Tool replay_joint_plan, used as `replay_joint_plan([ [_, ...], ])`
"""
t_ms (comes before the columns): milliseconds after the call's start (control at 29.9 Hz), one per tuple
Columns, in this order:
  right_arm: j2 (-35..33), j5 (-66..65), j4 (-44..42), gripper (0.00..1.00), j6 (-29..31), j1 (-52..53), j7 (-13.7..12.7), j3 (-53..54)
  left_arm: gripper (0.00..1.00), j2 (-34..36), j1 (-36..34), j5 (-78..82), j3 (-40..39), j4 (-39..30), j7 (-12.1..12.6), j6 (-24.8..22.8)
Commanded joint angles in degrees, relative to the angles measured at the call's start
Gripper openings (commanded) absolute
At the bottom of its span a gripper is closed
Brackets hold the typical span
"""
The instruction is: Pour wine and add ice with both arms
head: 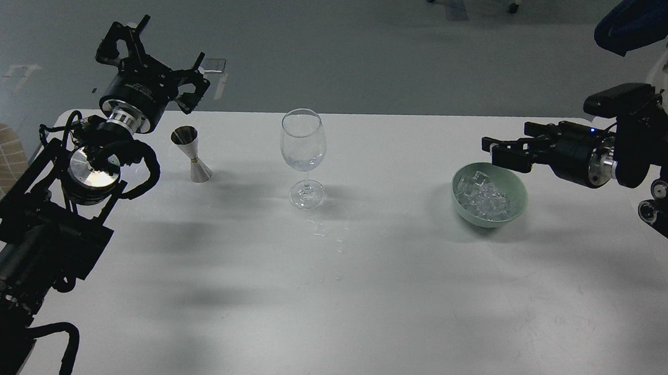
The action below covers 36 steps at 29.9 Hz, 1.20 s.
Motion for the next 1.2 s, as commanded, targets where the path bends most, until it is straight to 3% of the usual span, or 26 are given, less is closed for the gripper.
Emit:
replay_joint_plan([
  [0,5.2,-0.1,-6.6,0.98,-6.1,-0.5,-0.2,-5.0,0.97,0.0,0.6,0.0,0.0,0.0,0.0,0.0],
  [167,7.6,0.0,-10.3,0.97,-10.7,-2.0,-0.2,-7.0,0.97,-0.2,0.8,-0.1,0.1,0.1,-0.1,-0.3],
  [368,8.7,0.0,-10.1,0.82,-11.1,-2.8,-0.2,-7.2,0.97,-0.3,0.8,-0.1,0.1,0.1,-0.1,-0.7],
  [1036,8.2,-0.1,-10.0,0.82,-11.1,-2.5,-0.2,-10.5,0.97,-0.2,1.2,-0.1,0.1,0.1,-0.2,-0.7],
  [1169,8.0,0.0,-10.0,0.75,-11.1,-2.6,-0.2,-10.5,0.97,-0.3,1.3,-0.1,0.1,0.1,-0.2,-0.7],
])
